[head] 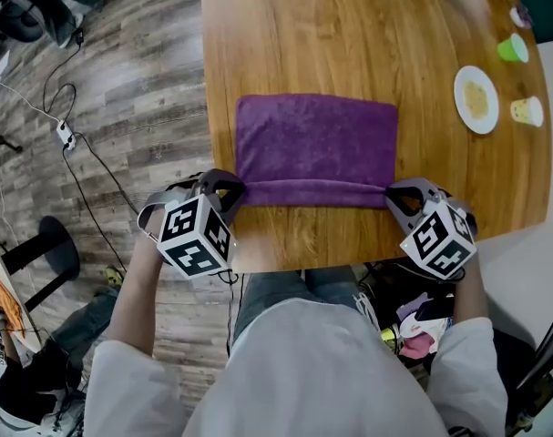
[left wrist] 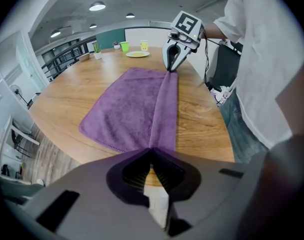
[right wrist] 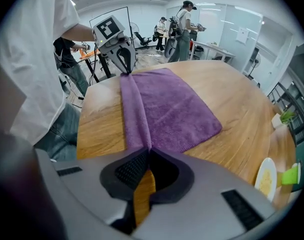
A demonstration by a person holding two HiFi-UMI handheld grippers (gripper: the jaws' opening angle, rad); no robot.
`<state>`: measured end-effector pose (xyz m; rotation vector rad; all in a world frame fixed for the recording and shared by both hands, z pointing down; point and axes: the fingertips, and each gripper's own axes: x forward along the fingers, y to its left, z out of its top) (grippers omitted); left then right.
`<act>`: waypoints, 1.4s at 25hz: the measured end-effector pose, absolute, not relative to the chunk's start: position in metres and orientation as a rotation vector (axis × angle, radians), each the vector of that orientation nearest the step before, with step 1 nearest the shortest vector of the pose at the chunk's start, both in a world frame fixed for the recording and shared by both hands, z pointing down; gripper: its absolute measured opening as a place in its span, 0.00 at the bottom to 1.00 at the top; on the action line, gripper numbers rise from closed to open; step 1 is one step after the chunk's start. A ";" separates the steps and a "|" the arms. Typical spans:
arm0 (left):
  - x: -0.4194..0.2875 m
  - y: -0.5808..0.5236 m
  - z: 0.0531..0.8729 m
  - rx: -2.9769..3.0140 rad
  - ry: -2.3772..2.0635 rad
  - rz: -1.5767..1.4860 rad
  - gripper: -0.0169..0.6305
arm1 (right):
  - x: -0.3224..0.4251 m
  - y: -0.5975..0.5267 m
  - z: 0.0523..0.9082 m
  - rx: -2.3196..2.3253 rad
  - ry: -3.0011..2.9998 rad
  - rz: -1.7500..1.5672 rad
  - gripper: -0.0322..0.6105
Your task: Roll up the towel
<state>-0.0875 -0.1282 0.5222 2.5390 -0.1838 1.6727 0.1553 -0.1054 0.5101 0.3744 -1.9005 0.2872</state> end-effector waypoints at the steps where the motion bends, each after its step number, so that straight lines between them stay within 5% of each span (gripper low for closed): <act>1: -0.088 -0.129 0.522 2.542 -0.189 1.665 0.06 | 0.155 -0.106 0.510 0.381 -1.903 0.284 0.08; 14: -0.083 -0.109 0.487 2.622 -0.254 1.620 0.14 | 0.154 -0.091 0.478 0.428 -1.924 0.184 0.17; 35: -0.076 -0.095 0.530 2.599 -0.175 1.732 0.11 | 0.152 -0.078 0.521 0.344 -1.875 0.086 0.10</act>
